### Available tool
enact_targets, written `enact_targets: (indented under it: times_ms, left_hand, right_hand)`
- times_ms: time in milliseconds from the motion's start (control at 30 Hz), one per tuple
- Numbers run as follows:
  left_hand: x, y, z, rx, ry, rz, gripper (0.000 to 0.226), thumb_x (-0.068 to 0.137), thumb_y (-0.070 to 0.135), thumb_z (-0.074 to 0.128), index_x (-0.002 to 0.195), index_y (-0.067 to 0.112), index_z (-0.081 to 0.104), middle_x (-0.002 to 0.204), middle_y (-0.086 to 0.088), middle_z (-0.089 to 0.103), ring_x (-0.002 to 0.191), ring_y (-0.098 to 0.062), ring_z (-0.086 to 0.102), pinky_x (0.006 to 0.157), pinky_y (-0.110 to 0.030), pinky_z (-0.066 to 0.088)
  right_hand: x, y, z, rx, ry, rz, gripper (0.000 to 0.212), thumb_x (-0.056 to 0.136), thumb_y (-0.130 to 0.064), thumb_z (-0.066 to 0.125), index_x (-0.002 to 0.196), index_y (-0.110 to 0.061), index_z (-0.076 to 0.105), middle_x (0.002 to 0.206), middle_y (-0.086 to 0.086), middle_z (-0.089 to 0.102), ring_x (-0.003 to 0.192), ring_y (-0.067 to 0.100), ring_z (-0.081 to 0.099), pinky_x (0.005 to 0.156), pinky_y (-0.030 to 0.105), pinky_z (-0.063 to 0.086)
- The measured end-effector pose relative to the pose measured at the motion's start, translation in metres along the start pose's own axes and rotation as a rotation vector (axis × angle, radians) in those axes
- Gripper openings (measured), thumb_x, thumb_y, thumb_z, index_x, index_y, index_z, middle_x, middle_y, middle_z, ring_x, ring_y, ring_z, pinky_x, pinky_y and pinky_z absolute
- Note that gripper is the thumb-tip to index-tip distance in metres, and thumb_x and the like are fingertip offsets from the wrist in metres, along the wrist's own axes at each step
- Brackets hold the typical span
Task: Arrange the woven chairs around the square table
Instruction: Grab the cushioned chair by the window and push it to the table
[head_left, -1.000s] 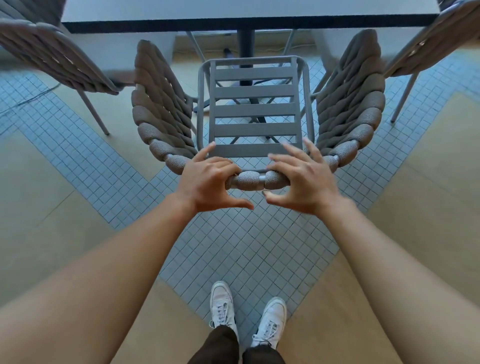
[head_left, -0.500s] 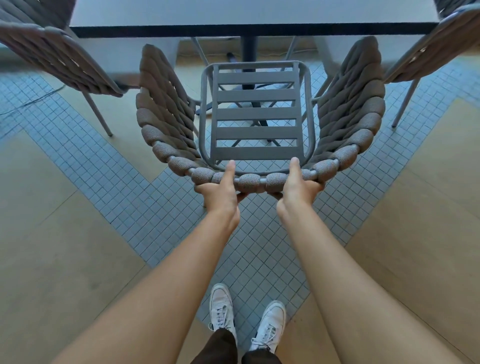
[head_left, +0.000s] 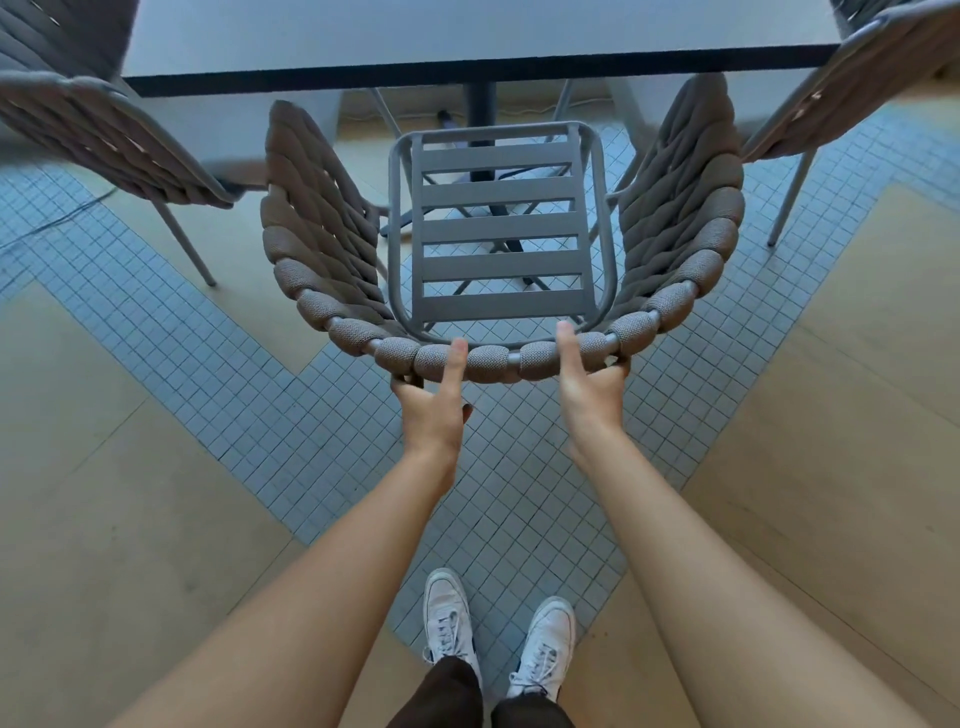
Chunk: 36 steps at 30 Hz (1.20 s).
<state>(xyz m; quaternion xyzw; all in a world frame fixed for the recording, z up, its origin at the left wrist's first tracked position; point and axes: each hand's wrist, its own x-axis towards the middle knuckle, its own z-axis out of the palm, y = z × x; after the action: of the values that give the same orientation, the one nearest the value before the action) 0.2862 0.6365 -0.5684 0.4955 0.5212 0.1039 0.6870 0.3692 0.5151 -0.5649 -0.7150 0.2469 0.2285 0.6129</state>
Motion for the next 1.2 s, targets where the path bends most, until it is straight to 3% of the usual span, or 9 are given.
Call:
enact_targets:
  times_ms: [67, 133, 200, 300, 500, 733, 867, 1200]
  left_hand:
    - [-0.012, -0.008, -0.012, 0.269, -0.113, 0.056, 0.096, 0.074, 0.078, 0.066, 0.149, 0.025, 0.039, 0.149, 0.008, 0.051, 0.136, -0.014, 0.048, 0.113, -0.045, 0.041]
    - [-0.024, -0.014, -0.019, 0.52, -0.244, 0.044, 0.101, 0.076, 0.083, 0.056, 0.153, 0.021, 0.037, 0.158, 0.003, 0.041, 0.145, -0.018, 0.037, 0.119, -0.045, 0.03]
    - [-0.037, -0.013, -0.022, 0.678, -0.376, 0.014, 0.097, 0.078, 0.084, 0.053, 0.152, 0.023, 0.042, 0.157, 0.004, 0.043, 0.144, -0.018, 0.039, 0.119, -0.048, 0.03]
    - [-0.061, -0.003, -0.02, 0.829, -0.552, 0.052, 0.084, 0.081, 0.081, 0.052, 0.145, 0.027, 0.051, 0.152, 0.003, 0.05, 0.14, -0.018, 0.044, 0.116, -0.047, 0.035]
    - [-0.102, 0.019, 0.017, 1.065, -0.798, 0.292, 0.073, 0.087, 0.073, 0.056, 0.143, 0.026, 0.053, 0.151, 0.002, 0.049, 0.139, -0.017, 0.043, 0.111, -0.04, 0.036]
    - [-0.14, 0.017, 0.089, 1.263, -0.921, 0.525, 0.065, 0.091, 0.068, 0.053, 0.138, 0.023, 0.056, 0.148, 0.0, 0.053, 0.139, -0.015, 0.044, 0.106, -0.03, 0.032]
    - [-0.165, 0.006, 0.137, 1.307, -0.916, 0.6, 0.071, 0.089, 0.071, 0.052, 0.142, 0.024, 0.054, 0.156, -0.002, 0.042, 0.146, -0.015, 0.033, 0.119, -0.038, 0.028]
    - [-0.231, -0.018, 0.261, 1.403, -0.851, 0.711, 0.072, 0.094, 0.07, 0.042, 0.151, 0.026, 0.041, 0.162, -0.001, 0.031, 0.151, -0.02, 0.024, 0.119, -0.054, 0.029]
  right_hand:
    - [-0.008, 0.01, -0.025, -0.3, -0.09, -0.142, 0.103, 0.078, -0.082, 0.059, 0.159, -0.03, 0.021, 0.157, -0.003, 0.044, 0.139, 0.022, 0.045, 0.114, 0.044, 0.035]
    - [-0.014, 0.017, -0.054, -0.595, -0.161, -0.201, 0.099, 0.081, -0.09, 0.04, 0.16, -0.034, 0.017, 0.163, 0.001, 0.035, 0.147, 0.031, 0.035, 0.118, 0.057, 0.028]
    - [-0.017, 0.02, -0.081, -0.885, -0.216, -0.221, 0.098, 0.083, -0.092, 0.028, 0.16, -0.031, 0.018, 0.166, 0.006, 0.027, 0.152, 0.033, 0.024, 0.121, 0.061, 0.011]
    - [-0.03, 0.015, -0.122, -1.158, -0.252, -0.227, 0.096, 0.087, -0.085, 0.031, 0.162, -0.027, 0.019, 0.171, 0.008, 0.008, 0.156, 0.026, 0.0, 0.122, 0.056, -0.008]
    - [-0.067, -0.002, -0.192, -1.226, -0.223, -0.17, 0.086, 0.091, -0.077, 0.039, 0.162, -0.031, 0.022, 0.171, 0.007, 0.0, 0.156, 0.028, -0.006, 0.123, 0.054, -0.008]
    - [-0.085, -0.015, -0.266, -1.261, -0.172, -0.129, 0.087, 0.092, -0.075, 0.041, 0.162, -0.027, 0.022, 0.171, 0.008, 0.006, 0.157, 0.028, -0.001, 0.124, 0.052, -0.003]
    - [-0.073, -0.024, -0.32, -1.27, -0.163, -0.113, 0.088, 0.092, -0.075, 0.041, 0.162, -0.027, 0.021, 0.171, 0.009, 0.006, 0.157, 0.029, 0.0, 0.124, 0.052, -0.001]
    - [-0.025, -0.077, -0.444, -1.303, -0.143, -0.169, 0.086, 0.093, -0.073, 0.041, 0.162, -0.025, 0.023, 0.171, 0.008, 0.009, 0.157, 0.029, 0.005, 0.125, 0.052, 0.002]
